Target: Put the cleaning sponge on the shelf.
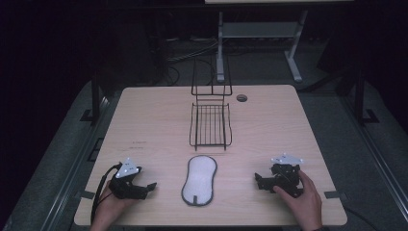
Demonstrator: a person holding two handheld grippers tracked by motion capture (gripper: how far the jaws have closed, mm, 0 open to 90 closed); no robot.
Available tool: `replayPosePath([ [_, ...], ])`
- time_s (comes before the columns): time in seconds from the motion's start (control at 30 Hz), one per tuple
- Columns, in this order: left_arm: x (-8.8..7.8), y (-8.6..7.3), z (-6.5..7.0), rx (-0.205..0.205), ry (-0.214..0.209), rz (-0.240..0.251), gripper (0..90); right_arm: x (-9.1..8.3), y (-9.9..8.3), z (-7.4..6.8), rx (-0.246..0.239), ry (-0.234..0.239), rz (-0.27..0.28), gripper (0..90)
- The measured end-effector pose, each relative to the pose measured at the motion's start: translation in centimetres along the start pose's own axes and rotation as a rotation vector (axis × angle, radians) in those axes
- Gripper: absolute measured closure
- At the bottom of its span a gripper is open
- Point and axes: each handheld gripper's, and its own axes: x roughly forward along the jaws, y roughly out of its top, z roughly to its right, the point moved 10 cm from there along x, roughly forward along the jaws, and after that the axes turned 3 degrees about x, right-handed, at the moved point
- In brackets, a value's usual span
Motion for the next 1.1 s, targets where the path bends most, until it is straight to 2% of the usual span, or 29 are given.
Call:
replayPosePath([
  [0.17, -0.1, 0.0, 0.0, 0.0, -0.005, -0.014, 14.8, 0.0, 0.0, 0.0, 0.002, 0.0, 0.0, 0.0],
  [0.23, -0.2, 0.2, 0.1, -0.021, -0.027, -0.018, 15.4, 0.0, 0.0, 0.0, 0.002, 0.0, 0.0, 0.0],
  [0.37, -0.2, 0.6, 0.5, -0.021, -0.048, -0.018, 21.2, 0.0, 0.0, 0.0, 0.002, 0.0, -0.001, 0.0],
  [0.4, -0.3, 1.0, 0.8, -0.01, -0.064, -0.011, 27.0, 0.0, 0.0, 0.0, 0.003, -0.001, -0.001, 0.0],
  [0.47, -0.3, 1.3, 1.0, -0.005, -0.071, -0.006, 32.7, 0.0, 0.0, 0.0, 0.003, -0.001, -0.001, 0.0],
  [0.5, -0.4, 1.5, 1.1, 0.003, -0.076, 0.0, 32.7, 0.0, 0.0, 0.0, 0.003, -0.001, -0.001, 0.0],
  [0.57, -0.4, 2.5, 1.6, 0.019, -0.094, 0.023, 44.5, 0.0, 0.0, 0.0, 0.002, -0.001, -0.001, 0.0],
  [0.63, -0.4, 2.8, 1.7, 0.021, -0.102, 0.027, 48.0, 0.0, 0.0, 0.0, 0.002, 0.0, -0.001, 0.0],
  [0.7, -0.3, 3.7, 2.0, 0.035, -0.115, 0.037, 58.8, 0.0, 0.0, 0.0, 0.004, -0.001, -0.002, 0.0],
  [0.77, -0.3, 4.1, 2.2, 0.04, -0.122, 0.039, 65.2, 0.0, 0.0, 0.0, 0.005, 0.001, 0.0, 0.0],
  [0.87, -0.3, 4.5, 2.4, 0.039, -0.133, 0.04, 73.6, 0.0, 0.0, 0.0, 0.002, 0.001, 0.001, 0.0],
  [0.9, -0.3, 4.7, 2.5, 0.036, -0.138, 0.041, 73.6, 0.0, 0.0, 0.0, 0.002, 0.001, 0.001, 0.0],
  [0.93, -0.3, 5.0, 2.6, 0.026, -0.156, 0.044, 79.7, 0.0, 0.0, 0.0, 0.002, 0.001, 0.001, 0.0],
  [1.0, -0.4, 5.2, 2.6, 0.027, -0.163, 0.041, 85.3, 0.0, 0.0, 0.0, 0.002, 0.001, 0.001, 0.0],
  [1.03, -0.4, 5.5, 2.9, 0.018, -0.178, 0.044, 87.1, 0.0, 0.0, 0.0, 0.002, 0.001, 0.001, 0.0],
  [1.1, -0.3, 5.7, 2.9, 0.018, -0.183, 0.04, 88.8, 0.0, 0.0, 0.0, 0.002, 0.001, 0.001, 0.0],
])
